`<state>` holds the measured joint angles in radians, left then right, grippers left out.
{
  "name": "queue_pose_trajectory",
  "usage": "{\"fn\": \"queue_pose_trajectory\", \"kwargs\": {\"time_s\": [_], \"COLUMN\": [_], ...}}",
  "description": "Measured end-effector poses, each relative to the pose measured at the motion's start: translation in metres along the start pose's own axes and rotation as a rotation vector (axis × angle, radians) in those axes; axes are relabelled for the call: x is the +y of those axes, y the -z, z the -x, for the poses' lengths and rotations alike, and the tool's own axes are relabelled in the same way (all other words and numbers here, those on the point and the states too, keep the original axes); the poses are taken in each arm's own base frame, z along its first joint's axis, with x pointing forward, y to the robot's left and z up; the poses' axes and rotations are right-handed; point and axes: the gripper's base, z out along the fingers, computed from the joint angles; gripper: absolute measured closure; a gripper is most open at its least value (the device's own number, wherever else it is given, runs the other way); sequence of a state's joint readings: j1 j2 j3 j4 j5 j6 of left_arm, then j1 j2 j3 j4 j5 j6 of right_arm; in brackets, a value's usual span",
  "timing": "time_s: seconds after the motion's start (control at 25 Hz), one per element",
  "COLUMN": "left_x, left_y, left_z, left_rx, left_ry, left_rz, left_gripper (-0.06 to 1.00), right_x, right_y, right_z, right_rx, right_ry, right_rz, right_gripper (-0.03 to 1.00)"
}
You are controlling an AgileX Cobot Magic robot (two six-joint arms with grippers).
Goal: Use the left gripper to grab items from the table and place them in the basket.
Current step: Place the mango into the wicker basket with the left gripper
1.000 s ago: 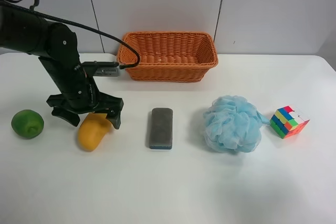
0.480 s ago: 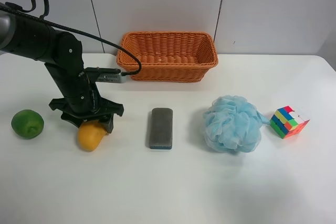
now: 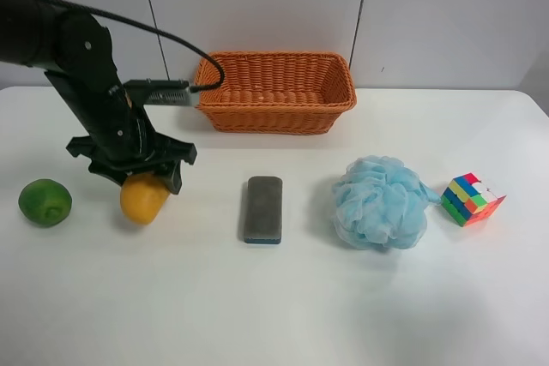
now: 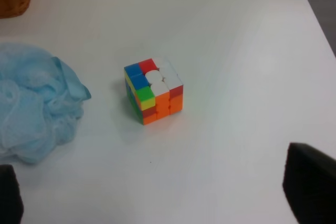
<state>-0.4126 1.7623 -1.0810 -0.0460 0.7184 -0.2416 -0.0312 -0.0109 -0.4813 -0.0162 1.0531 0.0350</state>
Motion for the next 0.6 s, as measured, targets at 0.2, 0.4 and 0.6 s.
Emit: {"fn": "queue_pose_trajectory", "kwargs": {"time_s": [0.2, 0.4, 0.6], "left_x": [-0.01, -0.022, -0.033], "left_y": [0.052, 0.088, 0.092], "left_z": [0.03, 0.065, 0.103], "left_rx": [-0.088, -0.165, -0.197], "left_ry": [-0.007, -0.015, -0.041], "left_rz": [-0.029, -0.052, -0.058], "left_gripper": [0.31, 0.31, 0.31], "right_x": [0.0, 0.0, 0.0], "right_y": [0.0, 0.0, 0.0], "right_z": [0.0, 0.0, 0.0], "right_rx": [0.0, 0.0, 0.0], "right_ry": [0.0, 0.0, 0.0], "right_rz": [0.0, 0.0, 0.0], "right_gripper": [-0.03, -0.03, -0.03]}}
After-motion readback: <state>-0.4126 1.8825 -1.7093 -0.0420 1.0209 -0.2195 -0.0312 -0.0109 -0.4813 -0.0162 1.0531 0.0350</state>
